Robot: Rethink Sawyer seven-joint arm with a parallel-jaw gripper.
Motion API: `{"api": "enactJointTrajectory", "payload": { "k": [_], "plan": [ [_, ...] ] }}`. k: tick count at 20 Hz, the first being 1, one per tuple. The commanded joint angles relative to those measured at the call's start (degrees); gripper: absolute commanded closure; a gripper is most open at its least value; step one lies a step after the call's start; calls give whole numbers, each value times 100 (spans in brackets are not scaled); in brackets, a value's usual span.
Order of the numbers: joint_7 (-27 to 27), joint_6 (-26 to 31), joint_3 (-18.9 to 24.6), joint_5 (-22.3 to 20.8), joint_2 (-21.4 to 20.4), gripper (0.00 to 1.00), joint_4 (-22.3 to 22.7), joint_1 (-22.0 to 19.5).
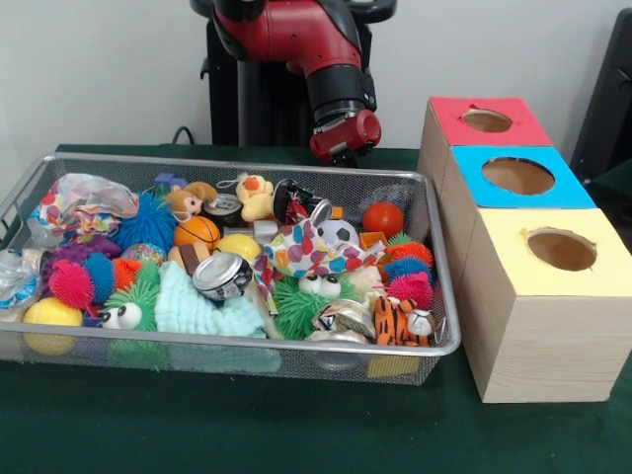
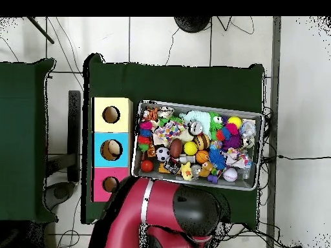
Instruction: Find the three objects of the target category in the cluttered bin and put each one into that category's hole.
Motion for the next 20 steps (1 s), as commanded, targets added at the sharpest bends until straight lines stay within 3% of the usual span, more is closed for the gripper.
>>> {"api": "enactJointTrajectory", "payload": {
  "k": [1, 9, 13, 17, 20],
  "plan": [
    [706, 2187, 252, -541, 899, 100, 31, -97],
    [444, 2811, 178, -511, 565, 100, 144, -12],
    [633, 3262, 313, -1077, 513, 100, -114, -214],
    [640, 4496, 531, -1580, 125, 100, -170, -495],
    [782, 5910, 1094, -1964, -184, 100, -111, -1236]
  ]
}}
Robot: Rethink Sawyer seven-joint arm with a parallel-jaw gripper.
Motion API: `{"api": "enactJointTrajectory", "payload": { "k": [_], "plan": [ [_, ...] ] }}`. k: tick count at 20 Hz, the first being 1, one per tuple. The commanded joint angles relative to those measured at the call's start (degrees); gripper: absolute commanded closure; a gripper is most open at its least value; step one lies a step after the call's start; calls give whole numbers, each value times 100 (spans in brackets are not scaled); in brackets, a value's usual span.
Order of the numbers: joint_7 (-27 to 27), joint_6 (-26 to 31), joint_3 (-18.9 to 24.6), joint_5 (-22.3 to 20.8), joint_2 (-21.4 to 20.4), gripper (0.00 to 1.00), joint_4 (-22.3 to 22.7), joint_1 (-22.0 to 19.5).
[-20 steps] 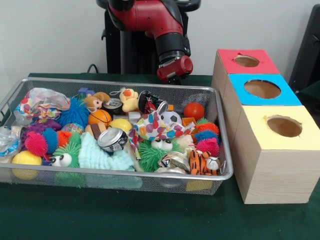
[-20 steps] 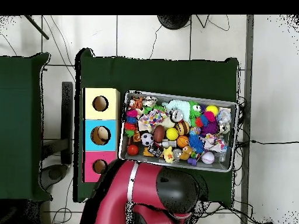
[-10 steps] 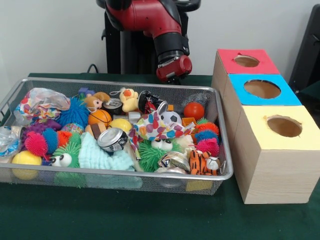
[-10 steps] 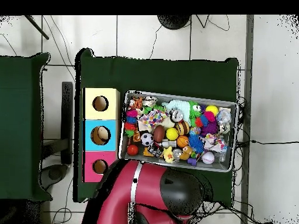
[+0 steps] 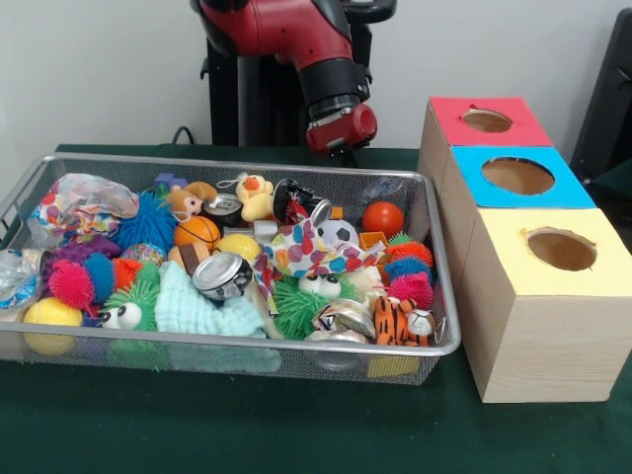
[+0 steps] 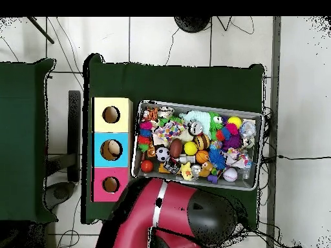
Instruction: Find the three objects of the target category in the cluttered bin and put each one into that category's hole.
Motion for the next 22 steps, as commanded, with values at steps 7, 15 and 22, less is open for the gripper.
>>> {"api": "enactJointTrajectory", "payload": {
  "k": [7, 15, 22],
  "plan": [
    [221, 5565, 1118, 275, -969, 100, 797, -433],
    [453, 6588, 1489, 1324, -2603, 100, 1703, 293],
    [955, 5381, 1423, 1262, -2081, 100, 1603, 434]
  ]
}}
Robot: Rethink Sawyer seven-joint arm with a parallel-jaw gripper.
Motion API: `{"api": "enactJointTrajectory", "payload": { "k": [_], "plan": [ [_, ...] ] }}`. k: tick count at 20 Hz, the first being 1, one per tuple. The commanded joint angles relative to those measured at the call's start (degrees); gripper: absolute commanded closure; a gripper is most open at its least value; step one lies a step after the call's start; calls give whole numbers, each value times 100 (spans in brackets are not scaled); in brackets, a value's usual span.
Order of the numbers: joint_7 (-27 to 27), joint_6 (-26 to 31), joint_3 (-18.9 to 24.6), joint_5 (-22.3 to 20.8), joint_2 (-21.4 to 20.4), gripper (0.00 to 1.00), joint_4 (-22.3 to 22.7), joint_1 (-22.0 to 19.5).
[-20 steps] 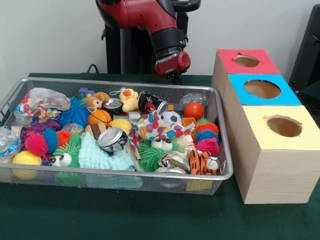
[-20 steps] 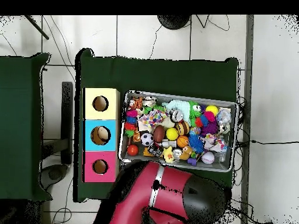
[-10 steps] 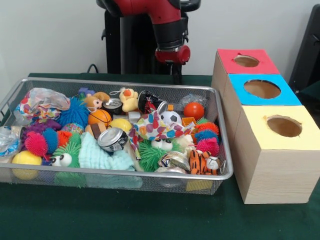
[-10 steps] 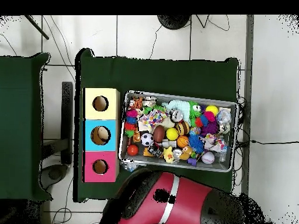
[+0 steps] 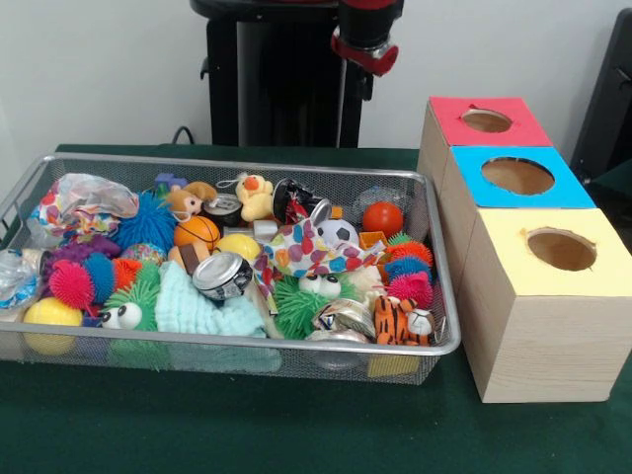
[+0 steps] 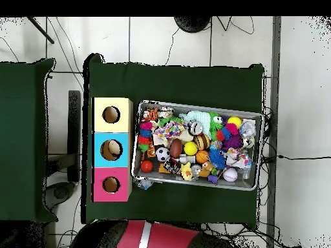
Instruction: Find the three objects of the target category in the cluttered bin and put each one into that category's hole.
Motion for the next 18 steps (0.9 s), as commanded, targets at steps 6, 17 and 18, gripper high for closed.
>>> {"api": "enactJointTrajectory", "payload": {
  "k": [6, 17, 18],
  "plan": [
    [959, -1933, 310, 249, 998, 100, -501, -2],
    [753, -3107, 241, -55, 2037, 100, -933, -460],
    [744, -3189, 243, -60, 2103, 100, -955, -463]
  ]
}}
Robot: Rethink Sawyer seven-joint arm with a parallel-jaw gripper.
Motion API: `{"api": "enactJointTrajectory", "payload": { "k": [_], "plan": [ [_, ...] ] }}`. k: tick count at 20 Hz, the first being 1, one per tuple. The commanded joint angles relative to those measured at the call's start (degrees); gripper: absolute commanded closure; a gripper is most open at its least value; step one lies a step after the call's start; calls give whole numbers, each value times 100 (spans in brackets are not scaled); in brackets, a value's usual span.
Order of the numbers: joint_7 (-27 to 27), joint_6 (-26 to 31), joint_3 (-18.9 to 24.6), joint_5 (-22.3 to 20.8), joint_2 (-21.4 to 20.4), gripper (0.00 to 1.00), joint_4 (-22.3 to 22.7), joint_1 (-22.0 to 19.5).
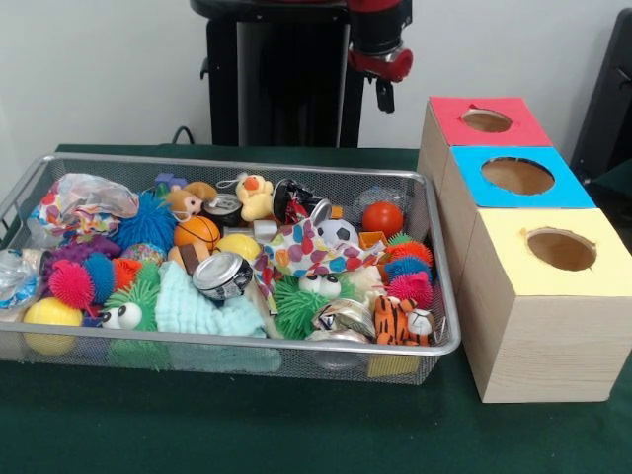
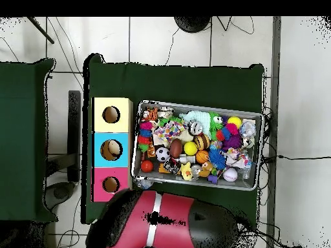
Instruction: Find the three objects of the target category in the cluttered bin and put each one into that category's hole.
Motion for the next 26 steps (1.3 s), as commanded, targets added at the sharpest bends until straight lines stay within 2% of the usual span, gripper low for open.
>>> {"api": "enactJointTrajectory", "payload": {
  "k": [1, 5, 7, 10, 14, 18, 26],
  "plan": [
    [720, -663, 221, -25, 795, 100, -1110, -277],
    [705, -1420, 150, -178, 1363, 100, -1421, -307],
    [748, -2061, 81, -170, 1763, 100, -1593, -253],
    [773, -3034, 46, -386, 2372, 100, -1928, -325],
    [806, -3836, -55, -449, 3046, 100, -2312, -309],
    [1027, -4195, -158, -547, 3374, 100, -2524, -288],
    [1046, -4335, -158, -501, 3538, 100, -2601, -230]
  ]
}}
